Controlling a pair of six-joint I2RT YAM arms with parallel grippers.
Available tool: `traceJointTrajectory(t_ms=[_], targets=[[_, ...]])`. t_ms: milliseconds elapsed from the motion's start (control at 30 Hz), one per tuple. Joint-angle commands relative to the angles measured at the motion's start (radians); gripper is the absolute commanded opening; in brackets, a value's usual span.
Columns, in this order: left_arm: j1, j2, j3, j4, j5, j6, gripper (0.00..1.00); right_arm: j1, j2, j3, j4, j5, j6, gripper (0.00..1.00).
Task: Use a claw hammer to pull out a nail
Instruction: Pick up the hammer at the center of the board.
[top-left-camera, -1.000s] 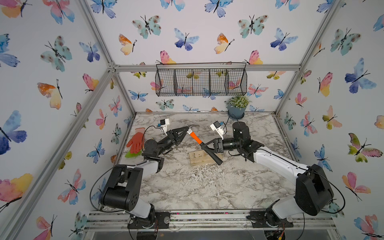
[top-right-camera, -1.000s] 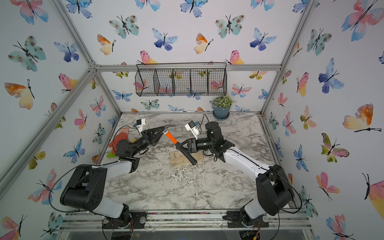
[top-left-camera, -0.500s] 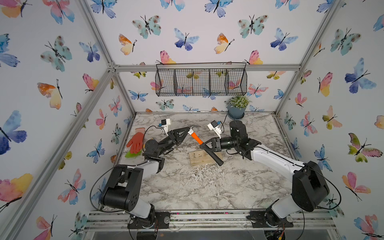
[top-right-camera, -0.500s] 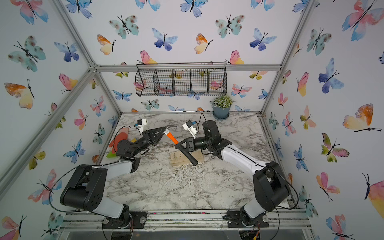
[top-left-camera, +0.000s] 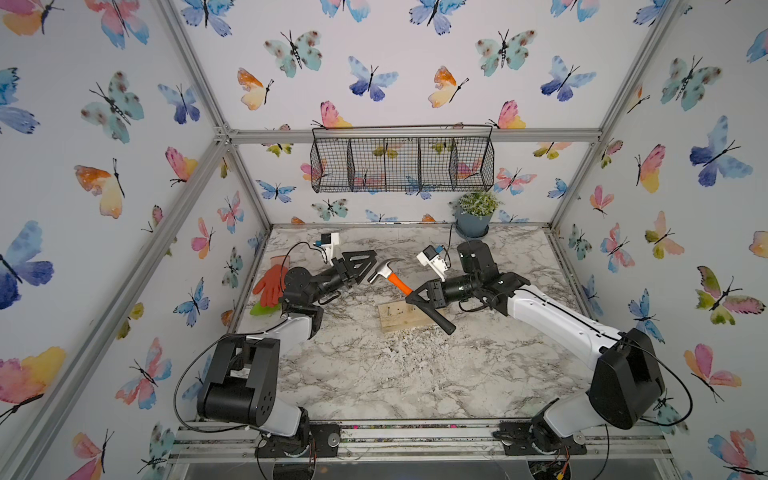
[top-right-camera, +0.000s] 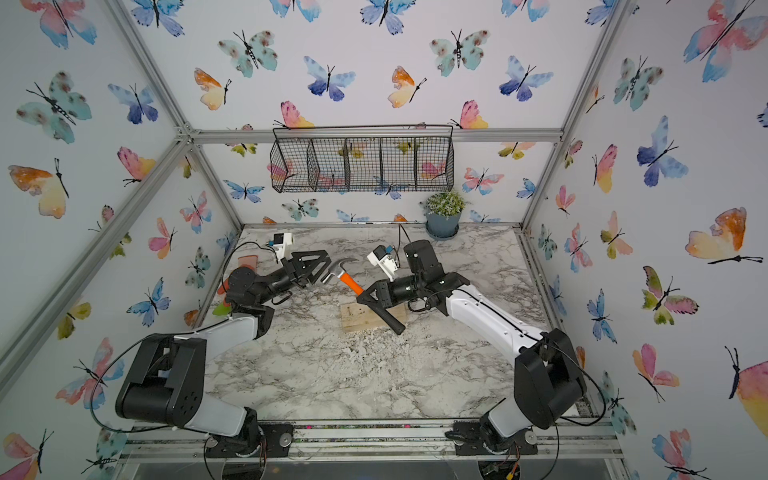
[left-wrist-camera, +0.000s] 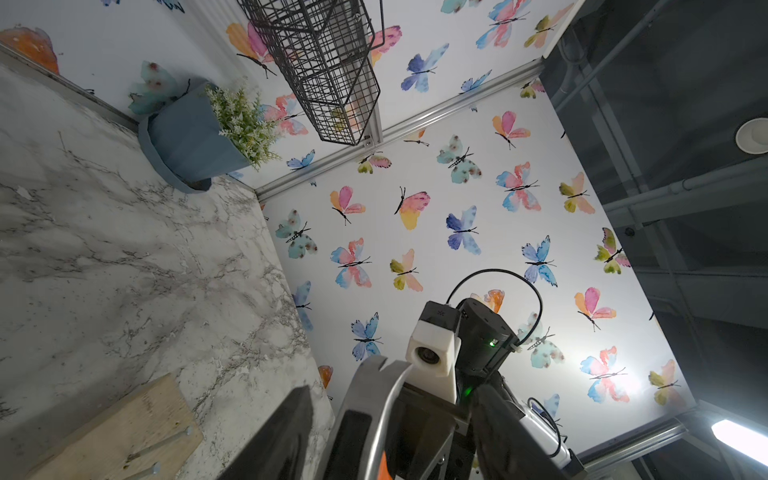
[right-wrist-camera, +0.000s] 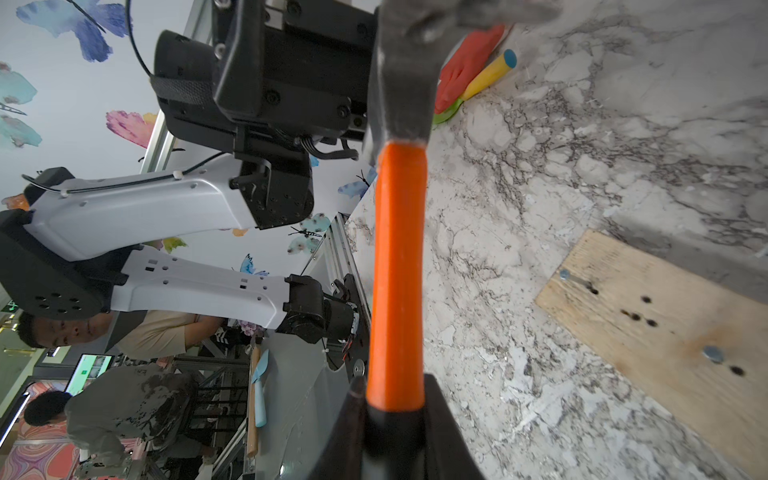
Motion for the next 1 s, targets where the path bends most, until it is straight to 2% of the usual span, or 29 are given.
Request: traceJointTrajectory(t_ms=[0, 67, 300, 533, 633, 767, 900, 967], targets=[[0.002, -0.036, 0.038, -0.167, 0.132, 0.157, 0.67, -0.017, -0.037, 0.063, -0.076, -0.008, -0.105, 0.03], [0.002, -0.035, 0.065, -0.260, 0.166, 0.221, 0.68, -0.019, -0.031, 0.083, -0.120, -0.023, -0.135, 0.03], [-0.020, -0.047, 0.186, -0.788, 0.221, 0.601, 0.72, -0.019, -0.032, 0.128, -0.182, -0.059, -0.184, 0.03], [-0.066, -0.036, 0.219, -0.808, 0.294, 0.637, 0.69, -0.019, 0.006, 0.136, -0.214, -0.133, -0.209, 0.03], [-0.082, -0.030, 0.234, -0.847, 0.308, 0.666, 0.59, -0.019, 0.005, 0.136, -0.214, -0.154, -0.214, 0.03], [-0.084, -0.027, 0.230, -0.849, 0.325, 0.671, 0.41, -0.019, -0.001, 0.139, -0.227, -0.152, -0.224, 0.03], [-0.089, -0.030, 0.230, -0.832, 0.343, 0.666, 0.12, -0.020, 0.006, 0.139, -0.226, -0.149, -0.223, 0.03], [-0.090, -0.035, 0.228, -0.824, 0.340, 0.660, 0.01, -0.019, 0.013, 0.147, -0.233, -0.150, -0.228, 0.03]])
